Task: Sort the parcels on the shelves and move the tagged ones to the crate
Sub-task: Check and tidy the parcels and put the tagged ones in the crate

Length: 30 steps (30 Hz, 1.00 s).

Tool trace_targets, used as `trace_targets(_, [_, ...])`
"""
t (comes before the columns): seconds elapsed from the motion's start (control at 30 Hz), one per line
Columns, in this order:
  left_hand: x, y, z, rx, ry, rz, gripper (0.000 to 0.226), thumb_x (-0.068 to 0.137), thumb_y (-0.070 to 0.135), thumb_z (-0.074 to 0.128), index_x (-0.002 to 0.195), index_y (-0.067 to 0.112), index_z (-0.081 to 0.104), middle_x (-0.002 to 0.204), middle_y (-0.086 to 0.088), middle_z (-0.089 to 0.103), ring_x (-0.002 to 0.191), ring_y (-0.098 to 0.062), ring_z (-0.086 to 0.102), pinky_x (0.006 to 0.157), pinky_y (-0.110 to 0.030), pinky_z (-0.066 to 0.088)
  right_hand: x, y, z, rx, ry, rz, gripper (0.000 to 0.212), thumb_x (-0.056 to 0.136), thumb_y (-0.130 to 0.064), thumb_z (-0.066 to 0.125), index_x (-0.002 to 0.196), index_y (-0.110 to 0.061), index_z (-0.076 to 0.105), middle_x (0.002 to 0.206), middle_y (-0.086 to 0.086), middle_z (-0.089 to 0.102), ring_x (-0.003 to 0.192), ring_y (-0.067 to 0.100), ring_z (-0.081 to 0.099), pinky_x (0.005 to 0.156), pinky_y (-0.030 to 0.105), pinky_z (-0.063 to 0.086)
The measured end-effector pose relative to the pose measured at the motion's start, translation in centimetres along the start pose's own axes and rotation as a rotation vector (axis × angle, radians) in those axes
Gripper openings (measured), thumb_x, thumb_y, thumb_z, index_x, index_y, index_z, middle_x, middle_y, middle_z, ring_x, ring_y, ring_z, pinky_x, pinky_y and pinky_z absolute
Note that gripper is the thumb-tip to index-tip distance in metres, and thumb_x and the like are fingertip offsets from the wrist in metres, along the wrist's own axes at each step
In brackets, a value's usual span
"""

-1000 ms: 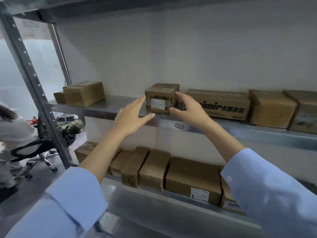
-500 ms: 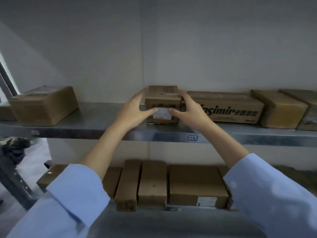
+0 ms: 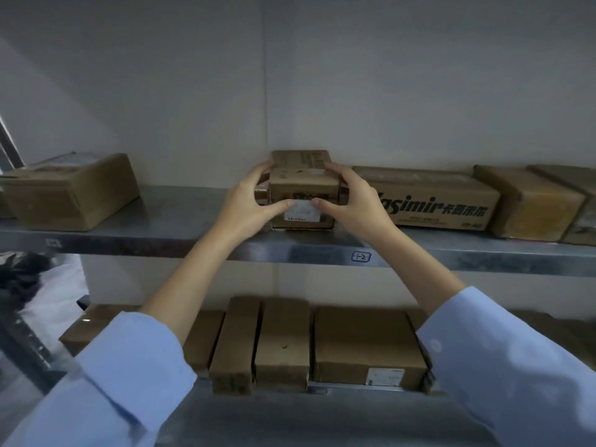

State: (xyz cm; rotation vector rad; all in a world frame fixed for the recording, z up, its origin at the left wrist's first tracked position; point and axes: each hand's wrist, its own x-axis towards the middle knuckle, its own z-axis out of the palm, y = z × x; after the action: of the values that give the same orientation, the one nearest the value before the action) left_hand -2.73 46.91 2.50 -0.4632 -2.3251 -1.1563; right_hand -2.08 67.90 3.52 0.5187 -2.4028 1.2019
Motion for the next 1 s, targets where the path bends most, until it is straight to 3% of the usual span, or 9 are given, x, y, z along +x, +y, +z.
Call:
trace_targets(0.07, [-0.5,0.2,0.0,-0.034,0.019,0.006,0.073,0.077,0.031,0.082,0.14,0.024,0.047,0.133,0.014,0.054,0.125,0.0,0.047,0.099,-0.014,0.039,-0.3,0.0,-0.1,0.016,0.015,-0.03,0.065,0.084,-0.026,0.076,0.142,-0.024,0.045,0.137,-0.007,0.054,0.116,-0.005,0.042,0.078,-0.008,0.031])
trace_targets(0.2, [-1.5,0.6,-0.4,-0.096,0.056,-0.035,0.068,0.077,0.03,0.081,0.136,0.027,0.047,0.138,0.009,0.053,0.122,-0.004,0.05,0.102,-0.027,0.045,-0.8,-0.4,-0.3,0.078,0.005,-0.067,0.06,0.084,-0.027,0.076,0.137,-0.024,0.048,0.137,-0.007,0.054,0.117,-0.004,0.046,0.082,-0.004,0.034])
trace_targets(0.37, [-2.7,1.8,-1.1,-0.269,0.073,-0.093,0.055,0.078,0.034,0.078,0.123,0.032,0.047,0.138,0.004,0.052,0.133,-0.014,0.045,0.11,-0.045,0.04,-1.6,-2.0,-0.3,0.184,-0.026,-0.071,0.047,0.086,-0.033,0.073,0.126,-0.023,0.051,0.129,-0.01,0.055,0.097,-0.031,0.045,0.073,-0.007,0.036])
trace_targets(0.43, [-2.9,2.1,-1.7,-0.282,0.07,-0.088,0.054,0.08,0.028,0.078,0.124,0.03,0.045,0.139,0.004,0.051,0.134,-0.015,0.043,0.111,-0.046,0.039,-1.7,-2.6,0.0,0.186,-0.021,-0.058,0.043,0.087,-0.032,0.071,0.123,-0.022,0.051,0.13,-0.009,0.055,0.097,-0.031,0.044,0.073,-0.008,0.034])
trace_targets(0.5, [-3.0,2.1,-2.3,-0.29,0.065,-0.089,0.06,0.08,0.022,0.079,0.128,0.027,0.043,0.139,0.006,0.049,0.134,-0.011,0.041,0.113,-0.04,0.038,-1.7,-3.1,0.3,0.189,-0.03,-0.052,0.05,0.087,-0.03,0.072,0.129,-0.022,0.046,0.133,-0.012,0.05,0.111,-0.018,0.043,0.081,-0.007,0.032])
trace_targets(0.57, [-3.1,2.0,-2.9,-0.243,0.069,-0.082,0.07,0.078,0.021,0.08,0.136,0.028,0.04,0.14,0.015,0.044,0.133,-0.004,0.037,0.107,-0.02,0.037,-1.8,-3.7,0.6,0.212,-0.051,-0.051,0.066,0.085,-0.025,0.075,0.139,-0.023,0.038,0.139,-0.012,0.044,0.127,-0.001,0.039,0.099,0.007,0.034])
trace_targets(0.67, [-3.3,1.6,-3.6,-0.164,0.068,-0.097,0.087,0.076,0.021,0.082,0.145,0.033,0.031,0.141,0.021,0.033,0.125,0.001,0.03,0.076,0.006,0.032,-1.8,-4.4,0.9,0.236,-0.054,-0.048,0.088,0.08,-0.016,0.08,0.149,-0.024,0.026,0.143,-0.005,0.043,0.133,0.014,0.043,0.108,0.031,0.04])
trace_targets(0.83, [-3.3,1.0,-3.8,-0.043,0.085,-0.083,0.099,0.074,0.021,0.084,0.152,0.027,0.023,0.151,0.007,0.026,0.122,0.002,0.027,0.068,0.012,0.029,-1.6,-4.9,1.5,0.129,-0.005,-0.003,0.1,0.081,-0.013,0.078,0.156,-0.022,0.014,0.146,0.003,0.039,0.133,0.018,0.044,0.11,0.045,0.042])
trace_targets(1.0, [-3.1,0.8,-3.7,-0.072,0.093,-0.071,0.101,0.074,0.021,0.084,0.153,0.026,0.021,0.137,0.015,0.025,0.122,0.0,0.029,0.071,0.01,0.032,-1.5,-4.9,1.5,0.109,-0.004,-0.031,0.084,0.084,-0.013,0.076,0.153,-0.019,0.028,0.143,0.002,0.035,0.131,0.018,0.044,0.107,0.042,0.046])
